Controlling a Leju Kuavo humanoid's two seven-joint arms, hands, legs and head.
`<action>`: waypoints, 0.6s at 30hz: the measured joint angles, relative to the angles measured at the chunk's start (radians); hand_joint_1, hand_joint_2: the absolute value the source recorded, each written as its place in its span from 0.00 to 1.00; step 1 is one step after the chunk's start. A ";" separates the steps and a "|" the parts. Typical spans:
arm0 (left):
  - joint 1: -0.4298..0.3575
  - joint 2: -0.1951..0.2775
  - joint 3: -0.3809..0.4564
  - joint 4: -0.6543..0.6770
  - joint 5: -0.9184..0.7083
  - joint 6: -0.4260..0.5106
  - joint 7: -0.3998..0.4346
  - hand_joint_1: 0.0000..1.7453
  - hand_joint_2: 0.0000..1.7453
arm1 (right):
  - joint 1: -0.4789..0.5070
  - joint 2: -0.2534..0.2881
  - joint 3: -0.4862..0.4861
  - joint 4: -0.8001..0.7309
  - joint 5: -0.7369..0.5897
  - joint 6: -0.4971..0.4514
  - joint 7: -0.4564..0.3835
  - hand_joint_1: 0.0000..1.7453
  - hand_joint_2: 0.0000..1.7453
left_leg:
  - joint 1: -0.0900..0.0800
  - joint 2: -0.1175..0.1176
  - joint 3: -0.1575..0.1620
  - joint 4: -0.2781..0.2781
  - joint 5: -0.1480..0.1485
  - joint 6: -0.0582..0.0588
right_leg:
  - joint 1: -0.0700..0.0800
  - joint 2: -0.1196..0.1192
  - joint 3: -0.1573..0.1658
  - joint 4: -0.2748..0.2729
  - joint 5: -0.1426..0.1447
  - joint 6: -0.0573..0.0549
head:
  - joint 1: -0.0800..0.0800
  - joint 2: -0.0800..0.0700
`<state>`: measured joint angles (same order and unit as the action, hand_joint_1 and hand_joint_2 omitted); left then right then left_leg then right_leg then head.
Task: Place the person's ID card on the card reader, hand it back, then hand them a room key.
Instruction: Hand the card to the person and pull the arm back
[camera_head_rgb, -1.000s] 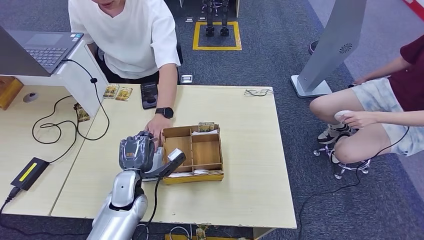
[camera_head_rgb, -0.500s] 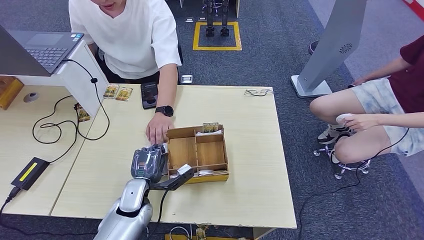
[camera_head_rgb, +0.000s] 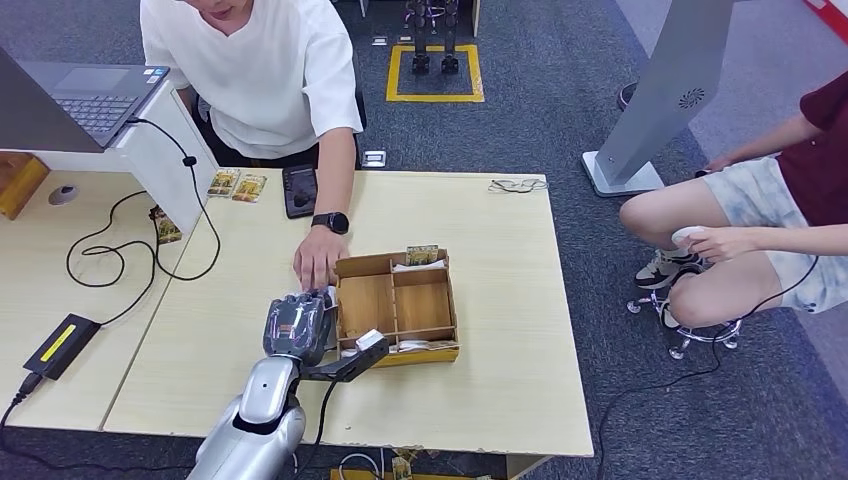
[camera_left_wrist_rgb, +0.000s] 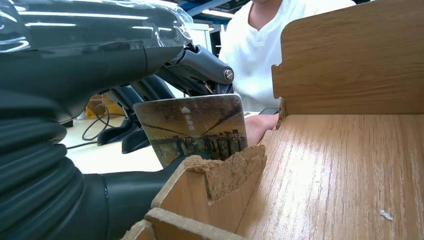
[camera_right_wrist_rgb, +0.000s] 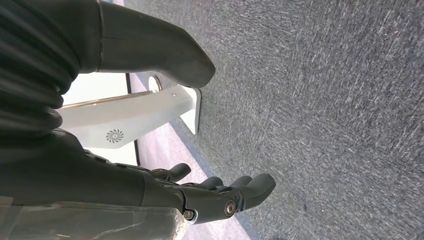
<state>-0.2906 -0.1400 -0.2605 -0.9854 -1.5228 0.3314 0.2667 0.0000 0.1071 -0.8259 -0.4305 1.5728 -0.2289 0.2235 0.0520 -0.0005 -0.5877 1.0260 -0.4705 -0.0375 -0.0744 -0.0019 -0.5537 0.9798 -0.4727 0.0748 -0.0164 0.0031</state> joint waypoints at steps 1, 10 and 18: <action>0.000 0.000 0.000 0.000 0.000 0.000 0.000 1.00 1.00 | 0.000 -0.001 0.000 0.000 0.000 0.000 0.000 0.00 1.00 | 0.000 0.000 0.000 0.000 0.000 0.000 | 0.000 0.000 0.000 0.000 0.000 0.000 | 0.000 0.000; 0.000 0.000 0.000 0.000 0.000 0.001 0.000 1.00 1.00 | 0.000 -0.003 0.000 0.001 0.000 -0.002 -0.002 0.00 1.00 | 0.000 0.000 0.000 0.000 0.000 0.000 | 0.000 0.000 0.000 0.000 0.000 0.000 | 0.000 0.000; 0.013 -0.005 0.019 -0.045 0.000 0.050 -0.056 1.00 1.00 | -0.001 -0.003 0.000 0.008 0.000 -0.007 -0.006 0.00 1.00 | 0.000 0.000 0.000 0.000 0.000 0.000 | 0.000 0.000 0.000 0.000 0.000 0.000 | 0.000 0.000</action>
<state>-0.2773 -0.1447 -0.2416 -1.0303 -1.5228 0.3819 0.2110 -0.0008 0.1038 -0.8258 -0.4230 1.5728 -0.2358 0.2171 0.0520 -0.0006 -0.5877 1.0260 -0.4703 -0.0375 -0.0744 -0.0017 -0.5540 0.9799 -0.4726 0.0748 -0.0164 0.0031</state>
